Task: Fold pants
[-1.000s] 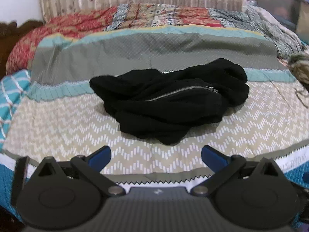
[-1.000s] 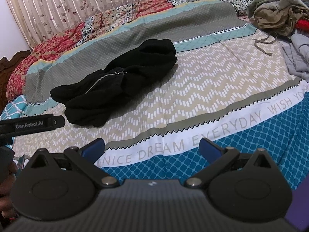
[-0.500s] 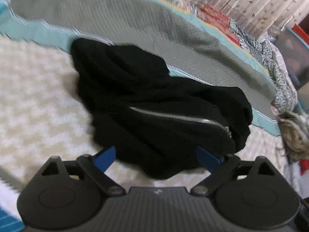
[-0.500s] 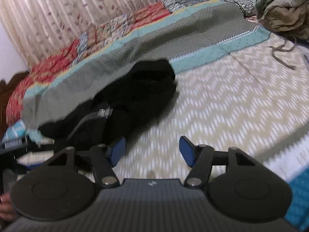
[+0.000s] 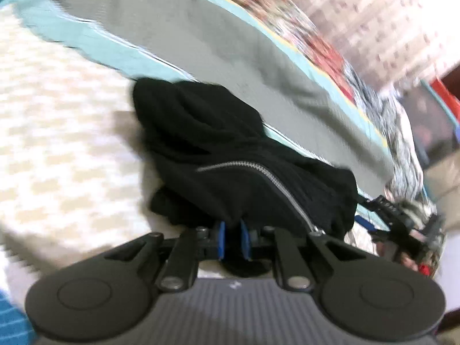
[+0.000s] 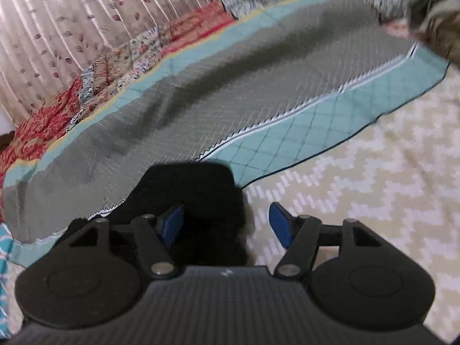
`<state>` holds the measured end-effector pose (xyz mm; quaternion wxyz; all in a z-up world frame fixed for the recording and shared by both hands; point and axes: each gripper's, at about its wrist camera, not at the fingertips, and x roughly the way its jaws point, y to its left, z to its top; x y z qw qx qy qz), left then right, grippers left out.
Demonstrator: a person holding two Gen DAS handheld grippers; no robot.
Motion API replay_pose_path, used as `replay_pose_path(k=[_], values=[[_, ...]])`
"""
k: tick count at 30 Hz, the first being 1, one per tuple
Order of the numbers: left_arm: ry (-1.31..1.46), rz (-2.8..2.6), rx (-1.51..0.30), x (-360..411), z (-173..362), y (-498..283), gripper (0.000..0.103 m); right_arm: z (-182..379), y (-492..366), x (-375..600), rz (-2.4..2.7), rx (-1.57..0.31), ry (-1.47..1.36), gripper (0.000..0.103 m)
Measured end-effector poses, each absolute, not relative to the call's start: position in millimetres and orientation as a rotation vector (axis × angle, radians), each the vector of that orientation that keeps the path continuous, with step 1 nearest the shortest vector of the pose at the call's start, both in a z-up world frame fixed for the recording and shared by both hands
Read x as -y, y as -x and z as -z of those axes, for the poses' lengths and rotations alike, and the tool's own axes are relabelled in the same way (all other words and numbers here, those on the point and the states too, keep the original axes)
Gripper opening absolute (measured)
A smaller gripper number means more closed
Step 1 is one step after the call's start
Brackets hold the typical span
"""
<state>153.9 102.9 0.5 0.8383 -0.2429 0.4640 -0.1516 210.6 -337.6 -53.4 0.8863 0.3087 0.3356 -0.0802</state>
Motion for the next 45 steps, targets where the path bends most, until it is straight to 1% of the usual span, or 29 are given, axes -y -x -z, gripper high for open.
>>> replay_pose_path(k=[1,2,4,8,10,11,13,15,16,17,18,19,22,23,24,25,26,27,29,32,35,39,43,44,45], values=[[0.523,0.301,-0.981,-117.0,-3.7,-147.6,0.011,57.3,-215.3,335.4,0.144,-0.71,-0.66,0.057],[0.523,0.275,-0.983,-129.4,-6.5,-140.8,0.011,58.8,-217.9,330.6,0.105,-0.726,-0.672,0.011],[0.52,0.239,-0.986,-145.7,-9.1,-127.9,0.011,56.8,-216.5,318.5,0.047,-0.752,-0.692,0.002],[0.483,0.249,-1.035,-154.2,-7.1,-106.4,0.011,24.0,-182.5,290.3,-0.043,-0.658,-0.602,0.002],[0.465,0.262,-1.032,-153.9,-8.9,-93.7,0.011,7.7,-160.9,281.4,-0.072,-0.621,-0.562,0.003],[0.459,0.264,-1.021,-154.7,-11.9,-86.4,0.006,-2.1,-147.4,275.3,-0.097,-0.601,-0.532,0.008],[0.455,0.269,-1.005,-157.3,-17.4,-73.5,0.006,-10.2,-128.1,261.6,-0.157,-0.596,-0.49,0.009],[0.465,0.287,-0.991,-160.7,-24.0,-65.1,0.006,-10.4,-110.6,245.6,-0.222,-0.621,-0.456,0.02],[0.46,0.289,-0.975,-164.4,-27.9,-59.8,0.005,-7.8,-106.1,239.5,-0.227,-0.626,-0.435,0.039],[0.445,0.283,-0.958,-167.8,-31.9,-55.1,0.006,-4.0,-101.0,231.7,-0.209,-0.632,-0.392,0.063],[0.425,0.271,-0.946,-171.8,-34.4,-52.3,0.006,0.1,-100.7,227.5,-0.18,-0.638,-0.361,0.07],[0.41,0.253,-0.941,-173.8,-36.5,-50.8,0.006,3.7,-102.9,225.8,-0.152,-0.644,-0.353,0.073],[0.45,0.215,-0.916,-193.9,-44.8,-41.4,0.006,21.7,-116.6,220.5,-0.124,-0.709,-0.393,0.073],[0.469,0.197,-0.898,-203.1,-49.2,-38.5,0.005,30.1,-122.1,215.2,-0.114,-0.751,-0.395,0.07],[0.484,0.183,-0.878,-211.3,-53.8,-35.9,0.005,35.8,-132.8,209.7,-0.134,-0.792,-0.398,0.058],[0.499,0.172,-0.855,-219.7,-60.6,-32.7,0.005,43.5,-136.4,202.8,-0.177,-0.842,-0.408,0.008],[0.511,0.169,-0.835,-225.3,-66.2,-32.0,0.005,44.4,-138.3,199.8,-0.18,-0.87,-0.411,0.007],[0.526,0.176,-0.809,-230.8,-73.3,-28.6,0.005,40.8,-134.2,196.6,-0.161,-0.858,-0.398,0.007],[0.551,0.212,-0.753,-236.5,-88.6,-23.0,0.005,18.4,-123.1,201.0,-0.142,-0.767,-0.355,0.007],[0.571,0.275,-0.672,-234.6,-117.2,-24.1,0.006,-27.6,-106.0,246.0,-0.031,-0.588,-0.389,0.007],[0.521,0.391,-0.604,-209.0,-156.8,-40.6,0.006,-52.7,-91.1,298.9,0.169,-0.503,-0.387,0.007],[0.366,0.616,-0.512,-122.3,-221.2,-73.0,0.006,-57.6,-55.5,351.3,0.33,-0.48,-0.403,0.007],[0.205,0.778,-0.435,0.5,-269.8,-107.6,0.006,-41.9,2.0,387.3,0.423,-0.474,-0.507,0.007],[0.196,0.793,-0.434,32.1,-275.4,-119.5,0.007,-34.6,16.1,386.7,0.439,-0.477,-0.521,0.007],[0.184,0.786,-0.433,62.1,-276.4,-131.2,0.012,-26.7,27.5,384.4,0.448,-0.482,-0.533,0.007]])
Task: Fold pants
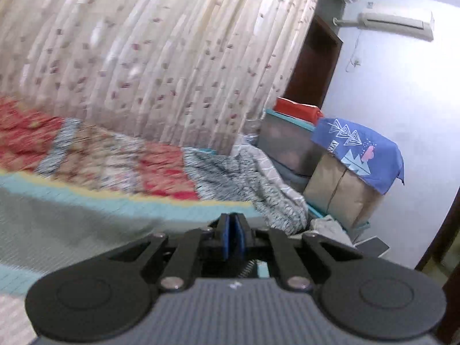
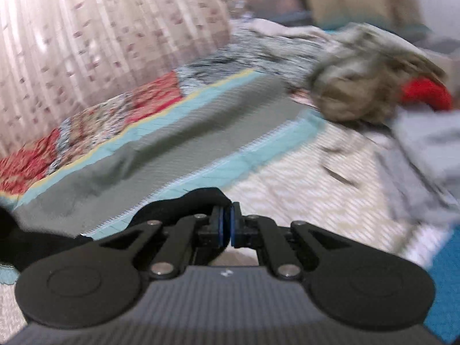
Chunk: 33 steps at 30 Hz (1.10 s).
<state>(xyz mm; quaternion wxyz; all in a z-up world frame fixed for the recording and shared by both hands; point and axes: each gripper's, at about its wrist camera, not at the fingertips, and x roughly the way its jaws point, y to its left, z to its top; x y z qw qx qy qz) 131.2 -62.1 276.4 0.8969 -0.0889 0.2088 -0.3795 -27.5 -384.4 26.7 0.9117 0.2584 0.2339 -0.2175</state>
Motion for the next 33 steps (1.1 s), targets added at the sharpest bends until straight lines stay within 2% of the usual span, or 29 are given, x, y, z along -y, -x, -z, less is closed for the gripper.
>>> replay_pose_path(k=[1,2,3,4,6,7,8,11,12,14,15,16,20,21,22,23,24,25,26,30,33], values=[[0.151,0.769,-0.435,90.7,-273.4,-141.6,0.017,-21.8,38.8,383.7,0.455,-0.493,-0.545,0.007],[0.1,0.748,-0.456,118.0,-264.6,-151.3,0.04,-14.0,52.3,378.0,0.45,-0.513,-0.549,0.008],[0.068,0.738,-0.484,138.6,-250.9,-159.2,0.05,-9.5,54.1,375.2,0.439,-0.538,-0.551,0.009],[0.058,0.736,-0.521,151.1,-235.8,-164.2,0.048,-4.9,60.1,369.7,0.416,-0.567,-0.549,0.014],[0.051,0.739,-0.609,157.3,-203.5,-169.8,0.048,-1.8,65.6,354.6,0.364,-0.612,-0.499,0.017],[0.048,0.733,-0.643,150.8,-187.3,-170.6,0.048,-0.7,71.3,350.6,0.353,-0.62,-0.457,0.021],[0.057,0.721,-0.674,136.4,-170.7,-168.5,0.049,-3.1,73.7,347.4,0.349,-0.618,-0.405,0.029],[0.107,0.661,-0.752,73.9,-125.6,-155.4,0.052,-16.5,83.4,352.6,0.305,-0.551,-0.359,0.04],[0.115,0.628,-0.768,52.8,-112.7,-152.0,0.057,-19.1,85.4,353.3,0.277,-0.523,-0.363,0.045],[0.127,0.543,-0.809,12.4,-81.9,-142.9,0.066,-23.1,77.9,352.5,0.213,-0.488,-0.345,0.077],[0.149,0.504,-0.848,-6.9,-63.5,-139.8,0.074,-21.3,73.7,351.1,0.185,-0.484,-0.327,0.084],[0.183,0.471,-0.896,-23.3,-45.4,-137.8,0.077,-18.2,66.6,348.6,0.161,-0.492,-0.304,0.087],[0.323,0.414,-1.054,-57.6,16.9,-133.3,0.078,15.4,16.7,330.3,0.107,-0.653,-0.157,0.087],[0.335,0.42,-1.077,-56.6,30.3,-132.7,0.071,26.6,4.6,327.2,0.104,-0.706,-0.123,0.084],[0.341,0.433,-1.1,-52.5,42.0,-136.9,0.062,37.8,-6.1,324.6,0.107,-0.769,-0.104,0.055],[0.346,0.454,-1.13,-46.0,49.2,-142.1,0.031,47.6,-14.8,323.7,0.101,-0.843,-0.134,0.03],[0.354,0.474,-1.162,-41.1,55.0,-149.5,0.005,48.4,-16.3,323.0,0.103,-0.863,-0.198,0.029],[0.375,0.491,-1.178,-37.5,55.0,-159.1,0.004,41.6,-15.3,318.9,0.087,-0.857,-0.233,0.02],[0.383,0.484,-1.151,-35.4,47.3,-169.4,0.004,32.3,-13.6,315.5,0.025,-0.863,-0.29,0.019],[0.395,0.507,-0.913,-32.8,-31.2,-204.0,0.004,1.4,3.5,298.5,-0.393,-0.824,-0.739,0.019],[0.447,0.525,-0.732,-41.0,-98.2,-217.6,0.006,4.9,6.4,269.1,-0.684,-0.802,-1.021,0.023]])
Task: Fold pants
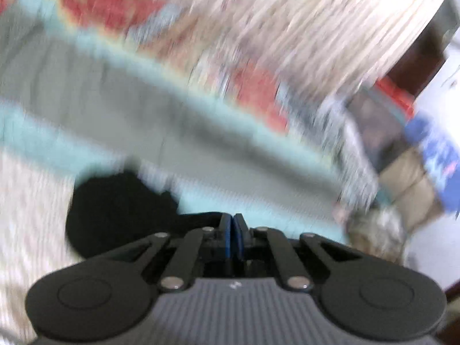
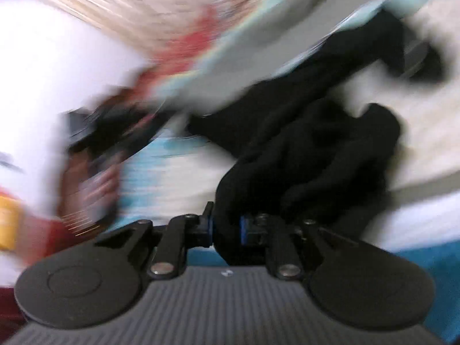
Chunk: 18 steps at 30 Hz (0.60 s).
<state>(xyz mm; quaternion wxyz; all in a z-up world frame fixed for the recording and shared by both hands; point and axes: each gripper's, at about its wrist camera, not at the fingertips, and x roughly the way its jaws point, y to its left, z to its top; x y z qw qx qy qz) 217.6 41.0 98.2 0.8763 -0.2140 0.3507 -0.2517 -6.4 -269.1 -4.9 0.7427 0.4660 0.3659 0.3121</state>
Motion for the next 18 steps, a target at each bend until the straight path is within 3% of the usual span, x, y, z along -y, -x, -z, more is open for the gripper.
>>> replay_pose_path(k=[1,2,3,4,8,14,18], values=[[0.44,0.49,-0.658,-46.0,-117.4,-216.7,0.008,8.7,4.9,255.8,-0.728,-0.82,-1.05,0.029],[0.42,0.456,-0.613,-47.7,-130.7,-214.2,0.019,13.1,2.8,239.7,-0.732,-0.857,-1.021,0.044],[0.394,0.426,-0.586,-51.2,-138.8,-212.5,0.041,16.9,0.4,228.5,-0.709,-0.899,-0.953,0.055],[0.375,0.402,-0.569,-58.3,-141.8,-207.6,0.05,23.0,-1.8,220.0,-0.654,-0.947,-0.865,0.066],[0.298,0.416,-0.629,-84.5,-109.4,-170.1,0.053,33.2,5.8,238.7,-0.527,-0.956,-0.742,0.066],[0.265,0.454,-0.918,-92.2,-11.0,-102.2,0.076,18.9,7.5,331.1,-0.12,-0.753,-0.748,0.066],[0.276,0.549,-1.051,-76.0,33.7,-52.5,0.097,24.4,-27.1,359.4,0.129,-0.715,-0.667,0.072]])
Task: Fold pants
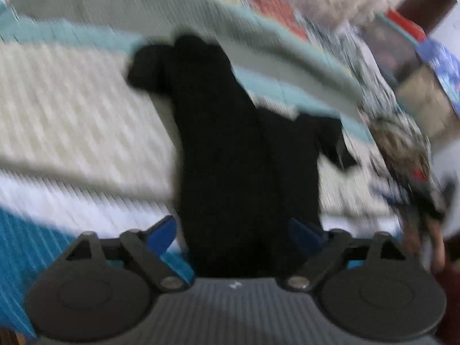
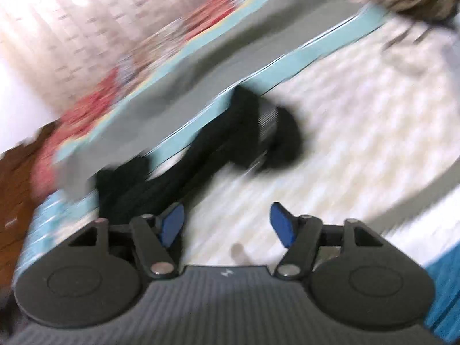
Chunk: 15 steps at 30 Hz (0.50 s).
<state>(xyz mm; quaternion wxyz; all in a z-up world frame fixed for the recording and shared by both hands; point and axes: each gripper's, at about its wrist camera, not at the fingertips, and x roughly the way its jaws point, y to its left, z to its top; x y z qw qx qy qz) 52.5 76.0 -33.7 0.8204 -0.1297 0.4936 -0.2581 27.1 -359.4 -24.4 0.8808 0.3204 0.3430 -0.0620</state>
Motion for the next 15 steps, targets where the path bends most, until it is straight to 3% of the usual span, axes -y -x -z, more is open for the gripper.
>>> replay_pose_path(k=[2,4,6,7,8,15], values=[[0.252,0.576,-1.104,-58.0,46.9,-46.0,0.1,32.7,-54.4,355.4,0.19,-0.729,-0.638,0.072],[0.212,0.59,-1.134,-37.5,57.8,-50.4,0.087,45.5,-82.2,356.4,0.247,-0.761,-0.642,0.072],[0.174,0.59,-1.15,-25.6,59.9,-57.9,0.022,55.0,-95.8,362.3,0.25,-0.82,-0.685,0.042],[0.177,0.56,-1.168,-27.9,59.3,-65.0,0.019,57.2,-103.3,357.9,0.284,-0.85,-0.689,0.019],[0.209,0.533,-1.16,-38.0,53.5,-71.2,0.014,51.5,-101.3,365.4,0.312,-0.841,-0.688,0.017],[0.005,0.275,-0.782,-133.7,-68.0,-93.3,0.012,-42.8,-36.0,412.7,0.414,-0.512,-0.647,0.012]])
